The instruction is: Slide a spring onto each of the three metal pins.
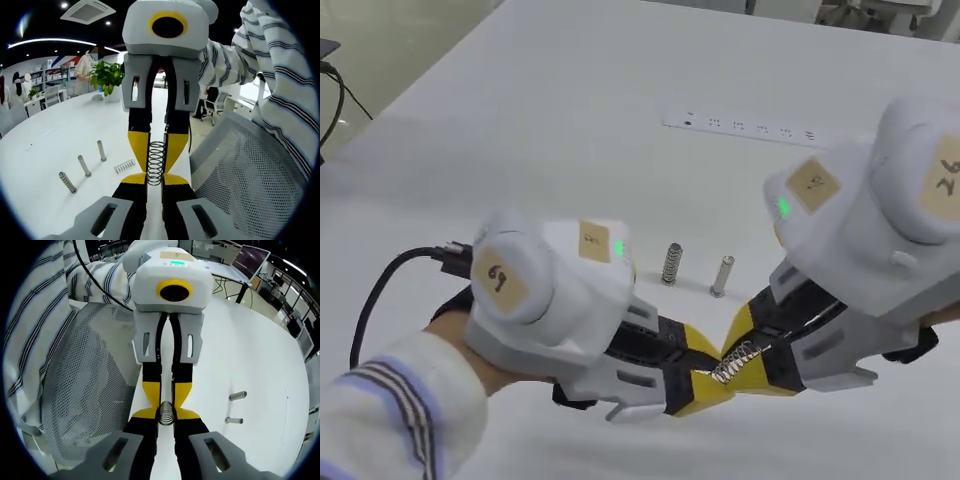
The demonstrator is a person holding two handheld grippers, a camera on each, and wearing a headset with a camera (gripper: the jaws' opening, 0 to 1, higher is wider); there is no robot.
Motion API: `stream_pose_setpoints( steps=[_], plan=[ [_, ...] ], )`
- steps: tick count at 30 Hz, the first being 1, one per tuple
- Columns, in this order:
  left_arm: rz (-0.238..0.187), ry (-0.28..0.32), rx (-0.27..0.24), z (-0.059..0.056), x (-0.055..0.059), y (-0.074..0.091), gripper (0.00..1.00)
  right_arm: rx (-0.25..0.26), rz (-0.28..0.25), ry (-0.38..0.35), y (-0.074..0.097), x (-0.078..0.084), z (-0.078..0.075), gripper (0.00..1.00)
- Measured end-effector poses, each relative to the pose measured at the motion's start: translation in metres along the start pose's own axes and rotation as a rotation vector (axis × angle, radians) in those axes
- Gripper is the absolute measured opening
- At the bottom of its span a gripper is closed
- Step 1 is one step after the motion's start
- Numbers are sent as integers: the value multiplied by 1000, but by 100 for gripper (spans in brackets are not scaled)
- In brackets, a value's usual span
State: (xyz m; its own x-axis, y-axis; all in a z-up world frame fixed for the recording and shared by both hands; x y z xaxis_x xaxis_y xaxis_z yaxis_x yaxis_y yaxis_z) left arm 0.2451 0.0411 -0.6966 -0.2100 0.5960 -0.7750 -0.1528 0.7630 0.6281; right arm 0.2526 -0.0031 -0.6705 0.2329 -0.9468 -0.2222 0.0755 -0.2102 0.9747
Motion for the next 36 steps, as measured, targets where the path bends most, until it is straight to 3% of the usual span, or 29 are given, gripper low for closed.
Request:
stream_pose_setpoints(
  steps=[15,29,32,36],
  plan=[
    [16,29,11,2,3,1,3,-18,-1,-21,-1,-2,-1,8],
    [8,59,-14,7,3,3,5,-17,9,-25,2,-2,-6,8],
    [1,78,-34,9,4,4,7,-15,18,-25,2,-1,-7,8],
    [-34,129,-70,14,7,9,21,-13,18,-31,3,2,-8,8]
  ],
)
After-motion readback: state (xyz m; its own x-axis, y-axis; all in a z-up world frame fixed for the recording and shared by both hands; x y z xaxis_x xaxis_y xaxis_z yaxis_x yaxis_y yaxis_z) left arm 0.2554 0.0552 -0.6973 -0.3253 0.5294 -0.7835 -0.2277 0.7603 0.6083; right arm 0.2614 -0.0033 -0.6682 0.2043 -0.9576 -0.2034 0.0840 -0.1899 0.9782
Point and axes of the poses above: the centre of the closed fingertips' face, and the gripper's own axes: y roughly backward along the fingers, z roughly to its left, x roughly out of its underside, the point moved 5 cm from there along y, roughly backward along the fingers, and after that the axes turned 14 degrees about z, right-handed, at the moved point
